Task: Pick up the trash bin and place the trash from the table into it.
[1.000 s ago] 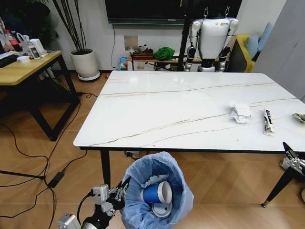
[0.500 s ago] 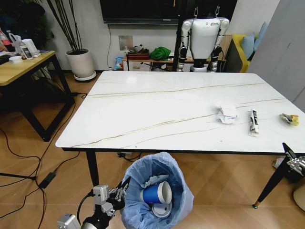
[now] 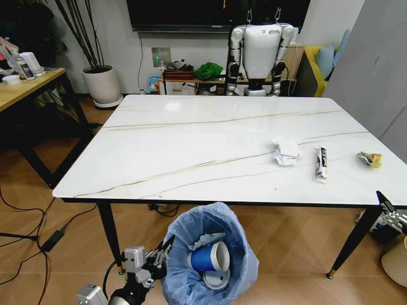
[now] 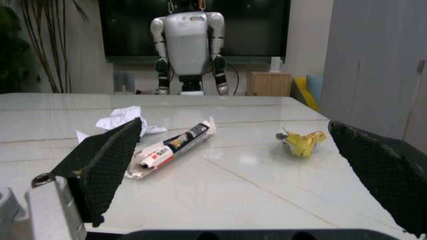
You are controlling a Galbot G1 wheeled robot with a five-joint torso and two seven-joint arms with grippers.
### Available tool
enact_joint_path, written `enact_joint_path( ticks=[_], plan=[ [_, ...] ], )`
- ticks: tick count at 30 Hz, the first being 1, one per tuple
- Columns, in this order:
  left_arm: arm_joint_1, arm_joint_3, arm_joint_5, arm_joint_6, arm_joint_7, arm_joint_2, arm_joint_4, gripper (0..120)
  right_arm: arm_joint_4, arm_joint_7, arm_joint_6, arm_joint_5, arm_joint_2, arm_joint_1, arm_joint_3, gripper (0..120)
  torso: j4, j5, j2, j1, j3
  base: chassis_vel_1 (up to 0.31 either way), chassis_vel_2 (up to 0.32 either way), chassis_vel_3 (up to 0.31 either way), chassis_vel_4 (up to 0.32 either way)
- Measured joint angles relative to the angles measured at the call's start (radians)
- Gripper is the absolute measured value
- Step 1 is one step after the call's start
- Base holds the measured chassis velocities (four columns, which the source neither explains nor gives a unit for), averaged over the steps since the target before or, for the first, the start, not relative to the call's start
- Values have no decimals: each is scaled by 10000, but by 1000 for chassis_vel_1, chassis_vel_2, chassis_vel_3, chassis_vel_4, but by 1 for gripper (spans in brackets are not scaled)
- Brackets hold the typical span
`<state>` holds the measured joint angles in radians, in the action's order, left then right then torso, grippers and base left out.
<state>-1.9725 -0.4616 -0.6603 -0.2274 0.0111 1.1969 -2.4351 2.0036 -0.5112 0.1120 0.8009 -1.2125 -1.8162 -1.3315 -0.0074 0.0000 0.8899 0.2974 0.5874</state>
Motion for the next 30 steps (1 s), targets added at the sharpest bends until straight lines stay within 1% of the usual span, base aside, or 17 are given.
enact_joint_path(
  ticks=[12,15,18,21,23,24,25,26,27,28,30],
  plan=[
    [-120,130,2,-29,-7,-49,-6,0,-188,-124,92,-1,171,42,7,100,1,-2,2,0,0,-99,-103,106,100],
    [-120,135,-2,-41,-12,-40,-11,0,-278,-157,114,-1,245,73,23,100,5,5,1,0,0,-104,-91,100,95],
    [-117,145,-3,-47,-16,-23,-11,0,-337,-180,149,-11,316,103,50,100,1,-1,1,1,0,-62,-80,75,88],
    [-124,153,10,-50,-16,-11,1,0,-414,-180,308,-227,420,195,126,100,0,3,1,0,0,-21,-23,17,16],
    [-139,152,21,-51,-16,-11,7,0,-455,-215,376,-562,697,257,187,100,-2,2,1,0,0,0,0,0,0],
    [-168,146,37,-51,-16,-20,7,0,-455,-178,368,-534,1048,273,292,100,-4,1,1,0,0,0,0,0,0],
    [-197,146,50,-51,-16,-22,4,0,-450,-32,317,-493,1405,303,382,100,2,-4,1,-1,0,0,0,0,0],
    [-197,146,50,-51,-16,-22,4,0,-450,-32,317,-493,1405,303,382,100,2,-4,1,-1,0,0,0,0,0],
    [-231,145,62,-51,-17,-27,-2,0,-442,58,167,-491,1686,312,434,100,4,-4,1,0,0,0,0,0,0],
    [-273,148,82,-51,-17,-51,-13,0,-430,247,-233,-437,2155,311,520,100,5,-3,1,0,0,0,0,0,0],
    [-283,152,88,-51,-17,-112,-14,0,-437,733,-661,-116,2717,331,715,100,7,-3,1,0,0,0,0,0,0]
  ],
)
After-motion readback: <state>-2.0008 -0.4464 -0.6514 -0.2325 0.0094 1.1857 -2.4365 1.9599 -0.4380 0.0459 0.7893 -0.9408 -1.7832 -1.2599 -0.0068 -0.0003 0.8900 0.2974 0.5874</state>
